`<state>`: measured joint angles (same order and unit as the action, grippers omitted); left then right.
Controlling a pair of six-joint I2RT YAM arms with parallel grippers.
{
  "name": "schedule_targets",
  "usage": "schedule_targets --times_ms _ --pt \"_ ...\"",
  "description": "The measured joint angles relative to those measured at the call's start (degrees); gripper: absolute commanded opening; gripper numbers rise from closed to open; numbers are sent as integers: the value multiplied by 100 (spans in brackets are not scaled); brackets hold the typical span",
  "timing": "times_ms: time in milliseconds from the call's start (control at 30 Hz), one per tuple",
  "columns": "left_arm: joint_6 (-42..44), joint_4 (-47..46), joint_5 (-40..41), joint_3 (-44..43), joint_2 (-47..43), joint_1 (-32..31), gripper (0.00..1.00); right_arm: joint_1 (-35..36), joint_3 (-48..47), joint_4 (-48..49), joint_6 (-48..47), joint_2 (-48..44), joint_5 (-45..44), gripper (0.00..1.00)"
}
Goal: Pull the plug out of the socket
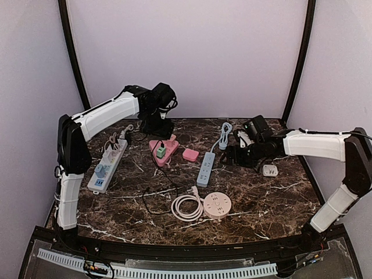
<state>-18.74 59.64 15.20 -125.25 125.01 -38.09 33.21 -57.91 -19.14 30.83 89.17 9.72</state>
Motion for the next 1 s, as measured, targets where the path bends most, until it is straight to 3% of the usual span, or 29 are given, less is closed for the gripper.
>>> schedule_targets --times_ms 233,600,800,1000 --pt "72 11 -562 229 4 118 80 0 -35 109 2 96 129 80" --pt "214 55 -568 76 778 118 66 0 -37 162 9 129 232 80" --pt "247 55 -402 57 994 120 46 0 -37 208 9 136 254 80" --pt "293 57 -306 39 999 122 19 0 -37 254 9 210 306 80"
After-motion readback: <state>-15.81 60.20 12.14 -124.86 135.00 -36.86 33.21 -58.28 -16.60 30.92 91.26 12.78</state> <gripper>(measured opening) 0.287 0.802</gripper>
